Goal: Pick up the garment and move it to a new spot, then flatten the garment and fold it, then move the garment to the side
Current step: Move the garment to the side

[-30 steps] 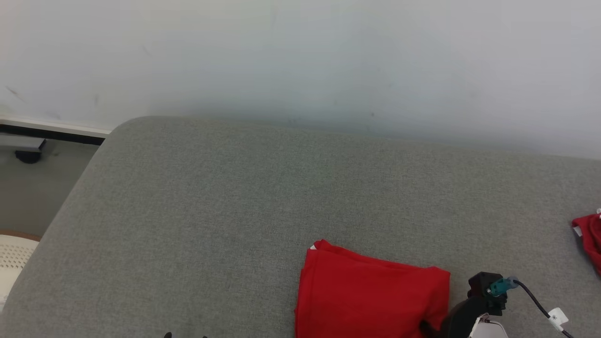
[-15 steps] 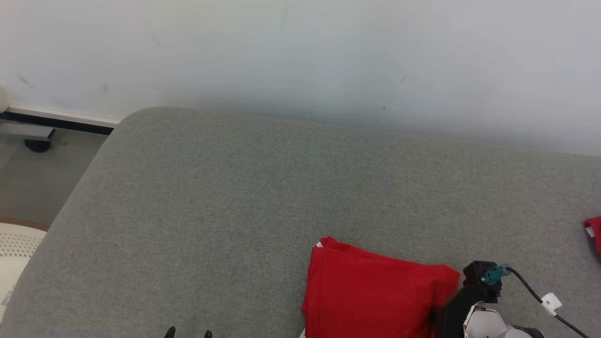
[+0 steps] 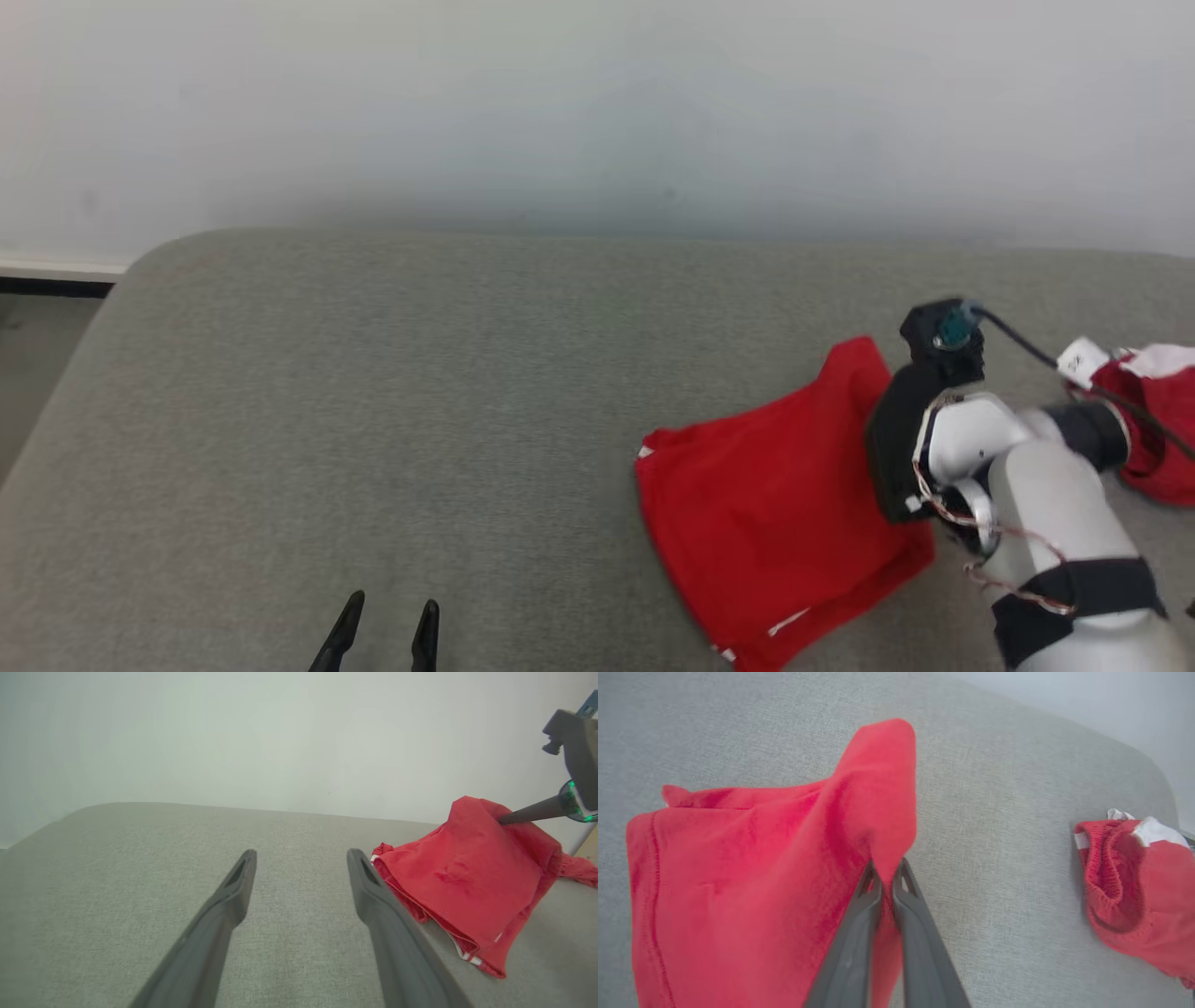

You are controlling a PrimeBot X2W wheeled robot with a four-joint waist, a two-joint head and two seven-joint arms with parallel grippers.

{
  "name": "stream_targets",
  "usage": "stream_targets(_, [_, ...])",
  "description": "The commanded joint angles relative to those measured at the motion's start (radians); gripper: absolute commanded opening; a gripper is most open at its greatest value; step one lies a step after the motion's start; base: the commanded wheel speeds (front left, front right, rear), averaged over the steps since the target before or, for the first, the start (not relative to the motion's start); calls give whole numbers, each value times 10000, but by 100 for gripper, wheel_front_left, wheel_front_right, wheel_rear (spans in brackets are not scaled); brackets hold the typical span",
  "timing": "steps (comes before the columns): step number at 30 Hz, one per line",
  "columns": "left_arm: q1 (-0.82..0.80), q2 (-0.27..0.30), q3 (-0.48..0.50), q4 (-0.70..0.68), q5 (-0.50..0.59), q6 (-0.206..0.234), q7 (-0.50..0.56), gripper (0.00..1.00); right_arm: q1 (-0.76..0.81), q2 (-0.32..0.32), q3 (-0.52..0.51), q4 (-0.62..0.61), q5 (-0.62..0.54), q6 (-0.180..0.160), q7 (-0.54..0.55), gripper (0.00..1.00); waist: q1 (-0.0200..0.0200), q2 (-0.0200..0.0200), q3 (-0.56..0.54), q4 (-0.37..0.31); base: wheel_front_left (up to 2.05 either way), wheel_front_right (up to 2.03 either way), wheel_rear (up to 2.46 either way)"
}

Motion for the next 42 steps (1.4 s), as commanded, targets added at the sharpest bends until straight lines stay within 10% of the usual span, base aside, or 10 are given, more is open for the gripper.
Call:
stream_targets(1, [-91, -27, -49, -46, -64, 26, -41, 100, -242, -160, 197, 71, 38, -10, 43, 0, -1, -2, 351, -683, 0, 0, 0])
stream_targets(23, [-2074, 92, -786, -656, 282, -445, -41, 100, -4963, -2953, 231, 1639, -553, -10, -258, 0, -1, -2, 3334, -3079, 0, 0, 0])
stream_targets(41, [-2151, 345, -1065, -469, 434, -615, -41, 100, -5021, -4742, -166, 2720, -2277, -10, -2786, 1, -1, -2, 3907, -2499, 0, 0, 0])
stream_targets(42, [-2145, 345, -1068, -464, 439, -617, -41, 100, -5035, -4754, -145, 2806, -2401, -10, -3036, 56, -1, -2, 3912, -2467, 0, 0, 0])
